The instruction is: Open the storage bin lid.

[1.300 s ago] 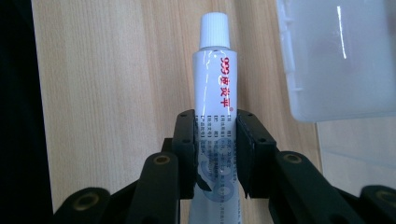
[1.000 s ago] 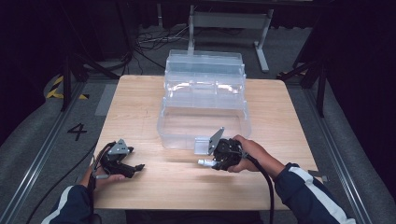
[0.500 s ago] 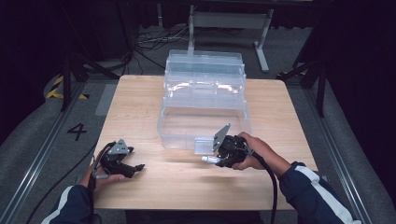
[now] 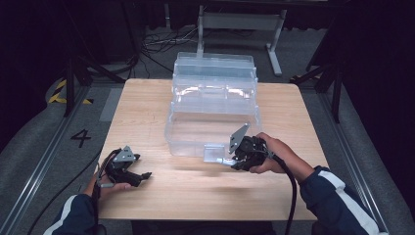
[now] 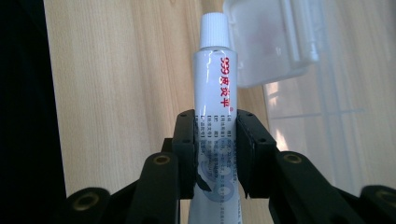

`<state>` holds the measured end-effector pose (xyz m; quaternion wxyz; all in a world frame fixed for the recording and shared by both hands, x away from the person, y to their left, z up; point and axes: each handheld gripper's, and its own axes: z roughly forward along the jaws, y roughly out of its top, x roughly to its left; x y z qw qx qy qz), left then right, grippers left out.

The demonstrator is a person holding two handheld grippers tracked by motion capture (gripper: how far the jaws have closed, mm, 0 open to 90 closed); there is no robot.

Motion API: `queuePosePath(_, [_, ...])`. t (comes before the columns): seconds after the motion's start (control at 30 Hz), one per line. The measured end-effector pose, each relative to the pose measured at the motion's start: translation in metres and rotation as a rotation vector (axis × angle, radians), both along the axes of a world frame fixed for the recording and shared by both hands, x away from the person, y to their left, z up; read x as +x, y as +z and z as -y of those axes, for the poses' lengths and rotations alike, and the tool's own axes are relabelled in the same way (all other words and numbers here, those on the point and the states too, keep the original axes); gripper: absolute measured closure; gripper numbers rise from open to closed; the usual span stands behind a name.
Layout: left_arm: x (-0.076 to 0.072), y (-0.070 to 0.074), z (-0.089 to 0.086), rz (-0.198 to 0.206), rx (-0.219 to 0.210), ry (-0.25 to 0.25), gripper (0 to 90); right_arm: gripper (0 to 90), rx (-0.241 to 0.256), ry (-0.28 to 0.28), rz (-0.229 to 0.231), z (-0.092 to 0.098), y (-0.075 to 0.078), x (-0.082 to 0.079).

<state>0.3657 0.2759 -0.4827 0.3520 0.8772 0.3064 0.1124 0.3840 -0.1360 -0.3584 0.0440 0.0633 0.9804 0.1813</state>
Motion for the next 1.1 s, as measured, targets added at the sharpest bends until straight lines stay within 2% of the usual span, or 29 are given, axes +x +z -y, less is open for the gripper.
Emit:
queuePosePath(0.37, [0.0,0.0,0.0,0.001,0.0,0.001,14.8,72.0,0.02,-0.012,0.055,0.012,0.031,0.0])
queuePosePath(0.77, [0.001,0.0,0.001,0.003,0.004,0.002,14.5,72.0,0.019,-0.022,0.097,0.019,0.049,0.001])
queuePosePath(0.93, [0.001,0.0,0.001,0.001,0.002,0.0,14.4,71.9,0.02,-0.036,0.109,0.021,0.057,0.009])
queuePosePath(1.1, [0.001,0.0,0.001,0.002,0.003,0.001,14.4,72.0,-0.001,-0.046,0.115,0.018,0.061,0.02])
